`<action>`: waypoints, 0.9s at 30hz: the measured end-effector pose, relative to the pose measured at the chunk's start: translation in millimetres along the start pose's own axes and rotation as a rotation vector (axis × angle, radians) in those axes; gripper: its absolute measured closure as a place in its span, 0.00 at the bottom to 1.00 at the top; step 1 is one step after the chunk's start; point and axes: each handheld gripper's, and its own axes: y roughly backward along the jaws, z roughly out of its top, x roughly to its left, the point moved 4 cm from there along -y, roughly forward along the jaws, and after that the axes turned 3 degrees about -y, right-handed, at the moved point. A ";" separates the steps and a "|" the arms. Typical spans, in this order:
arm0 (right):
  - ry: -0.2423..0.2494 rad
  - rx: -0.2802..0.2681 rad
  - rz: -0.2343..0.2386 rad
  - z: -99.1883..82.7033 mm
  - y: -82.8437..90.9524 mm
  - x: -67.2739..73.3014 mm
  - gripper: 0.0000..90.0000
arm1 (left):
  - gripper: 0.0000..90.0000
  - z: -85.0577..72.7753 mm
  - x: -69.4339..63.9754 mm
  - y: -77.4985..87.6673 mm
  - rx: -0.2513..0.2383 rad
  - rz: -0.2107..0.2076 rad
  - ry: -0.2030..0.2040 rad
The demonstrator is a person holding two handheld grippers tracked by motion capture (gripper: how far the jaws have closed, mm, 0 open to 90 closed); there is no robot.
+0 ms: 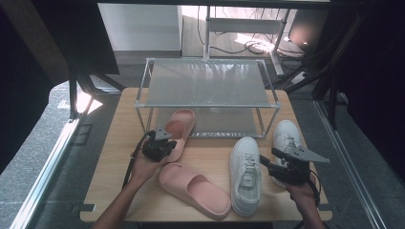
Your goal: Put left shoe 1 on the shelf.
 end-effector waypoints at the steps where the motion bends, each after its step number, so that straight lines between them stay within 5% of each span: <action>1: 0.000 0.000 0.000 0.0 0.0 -0.1 0.46 | 1.00 -2.7 -1.1 1.9 -0.002 -0.004 0.005; 13: 0.002 0.003 0.000 -0.3 -0.9 1.3 0.46 | 1.00 -40.2 -5.2 30.5 0.006 -0.013 0.032; 27: 0.001 0.003 0.000 -0.5 -1.6 2.6 0.46 | 1.00 -63.9 2.6 29.7 0.061 -0.010 0.065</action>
